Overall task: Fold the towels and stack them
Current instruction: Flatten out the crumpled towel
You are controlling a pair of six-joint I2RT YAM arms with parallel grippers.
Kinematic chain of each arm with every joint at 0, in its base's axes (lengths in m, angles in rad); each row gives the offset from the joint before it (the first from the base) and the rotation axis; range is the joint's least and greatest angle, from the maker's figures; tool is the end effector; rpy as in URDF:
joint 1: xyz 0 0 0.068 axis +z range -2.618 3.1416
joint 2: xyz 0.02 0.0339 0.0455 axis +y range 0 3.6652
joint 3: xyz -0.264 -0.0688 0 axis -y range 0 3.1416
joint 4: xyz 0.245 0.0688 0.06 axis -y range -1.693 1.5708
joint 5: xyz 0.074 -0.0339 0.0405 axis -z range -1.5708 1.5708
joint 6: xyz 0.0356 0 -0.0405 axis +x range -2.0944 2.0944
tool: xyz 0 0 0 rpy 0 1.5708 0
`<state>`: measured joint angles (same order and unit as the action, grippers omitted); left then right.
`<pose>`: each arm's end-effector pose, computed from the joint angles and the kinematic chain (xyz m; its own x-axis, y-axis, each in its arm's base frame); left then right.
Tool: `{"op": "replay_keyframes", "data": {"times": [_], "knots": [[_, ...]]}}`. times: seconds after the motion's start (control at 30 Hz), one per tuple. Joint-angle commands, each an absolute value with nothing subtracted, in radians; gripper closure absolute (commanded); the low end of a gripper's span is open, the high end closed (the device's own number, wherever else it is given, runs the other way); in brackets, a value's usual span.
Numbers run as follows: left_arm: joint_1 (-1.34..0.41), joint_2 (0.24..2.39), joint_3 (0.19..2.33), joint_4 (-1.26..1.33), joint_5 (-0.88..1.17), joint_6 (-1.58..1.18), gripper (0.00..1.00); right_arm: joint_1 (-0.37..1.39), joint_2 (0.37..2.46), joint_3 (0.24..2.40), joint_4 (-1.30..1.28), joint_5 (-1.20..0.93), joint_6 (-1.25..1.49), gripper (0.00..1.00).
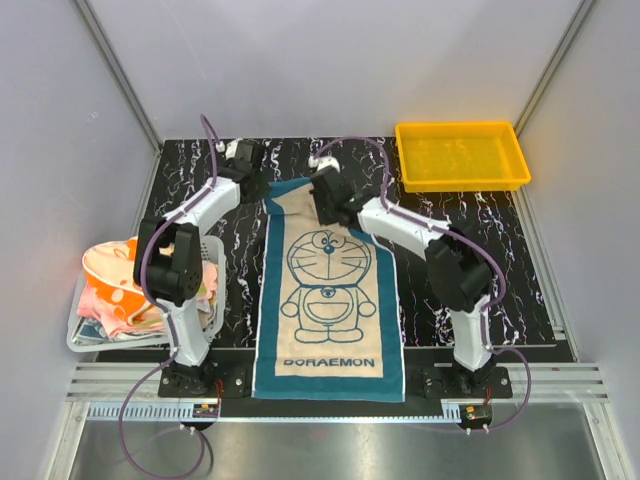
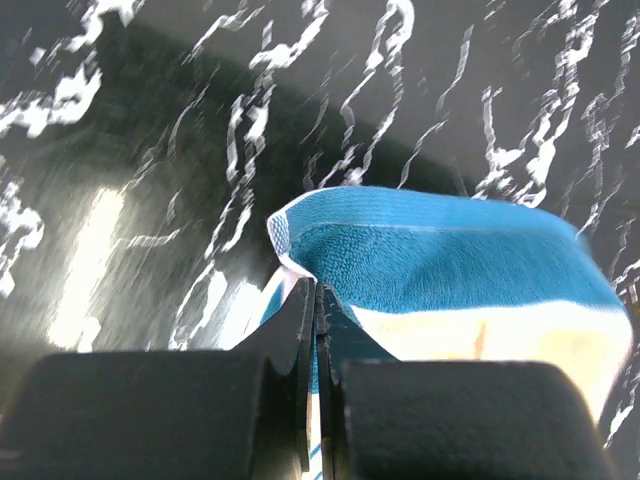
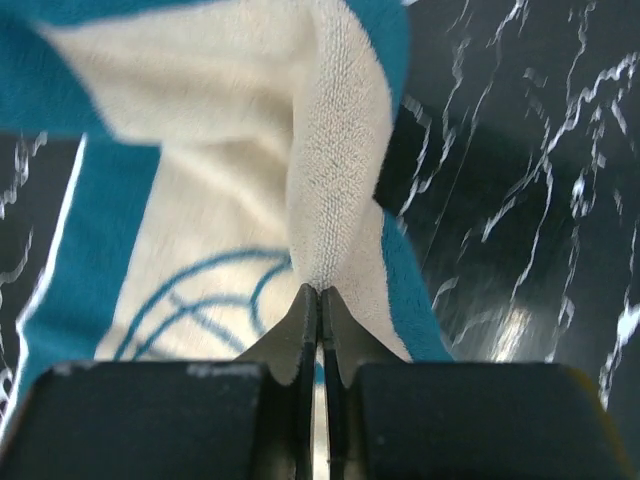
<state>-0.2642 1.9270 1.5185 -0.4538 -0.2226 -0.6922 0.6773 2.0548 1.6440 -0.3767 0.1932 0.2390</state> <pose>0.4186 -0.1051 0.2361 -0.6383 -0.4722 -0.6079 -0.3785 0.8802 -0.2862 0.3692 0.2881 0.2272 -0.6571 -0.2303 -0.7178 -0.3643 0.9306 0.0349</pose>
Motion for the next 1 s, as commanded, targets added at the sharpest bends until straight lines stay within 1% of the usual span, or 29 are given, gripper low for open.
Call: {"op": "replay_keyframes", "data": {"times": [0.0,0.1,0.13,0.23,0.27,0.37,0.4,0.47,0.5,0.63,0.73,0.8,0.93,0.97], "knots": [[-0.267,1.835,1.404,-0.402,-0.284,-0.750,1.00,0.770,1.944,1.497,-0.299,0.457,0.250,0.96],[-0.273,1.773,1.297,-0.375,-0.299,-0.807,1.00,0.862,1.886,1.372,-0.255,0.494,0.303,0.96],[-0.279,1.720,1.210,-0.367,-0.308,-0.837,1.00,0.882,1.872,1.339,-0.227,0.495,0.319,0.96],[-0.287,1.630,1.056,-0.312,-0.330,-0.883,1.00,0.959,1.826,1.208,-0.140,0.474,0.336,0.94],[-0.290,1.609,1.019,-0.299,-0.334,-0.894,1.00,0.978,1.812,1.154,-0.120,0.469,0.334,0.89],[-0.302,1.565,0.933,-0.258,-0.336,-0.908,1.00,1.005,1.793,1.099,-0.091,0.416,0.366,0.80],[-0.305,1.563,0.924,-0.249,-0.336,-0.907,1.00,1.005,1.787,1.095,-0.094,0.416,0.377,0.73],[-0.311,1.562,0.905,-0.241,-0.334,-0.900,1.00,1.005,1.740,1.094,-0.133,0.425,0.393,0.68],[-0.313,1.562,0.899,-0.230,-0.333,-0.899,1.00,1.005,1.715,1.091,-0.136,0.423,0.397,0.62],[-0.322,1.552,0.888,-0.235,-0.341,-0.881,1.00,1.005,1.612,1.124,-0.211,0.437,0.403,0.53],[-0.322,1.540,0.877,-0.236,-0.348,-0.874,1.00,0.982,1.592,1.184,-0.280,0.453,0.403,0.53],[-0.324,1.537,0.876,-0.236,-0.353,-0.868,1.00,0.930,1.618,1.225,-0.296,0.431,0.411,0.55],[-0.322,1.539,0.873,-0.233,-0.351,-0.861,1.00,0.821,1.712,1.301,-0.286,0.283,0.390,0.57],[-0.322,1.542,0.873,-0.232,-0.348,-0.859,1.00,0.787,1.754,1.328,-0.278,0.209,0.374,0.58]]}}
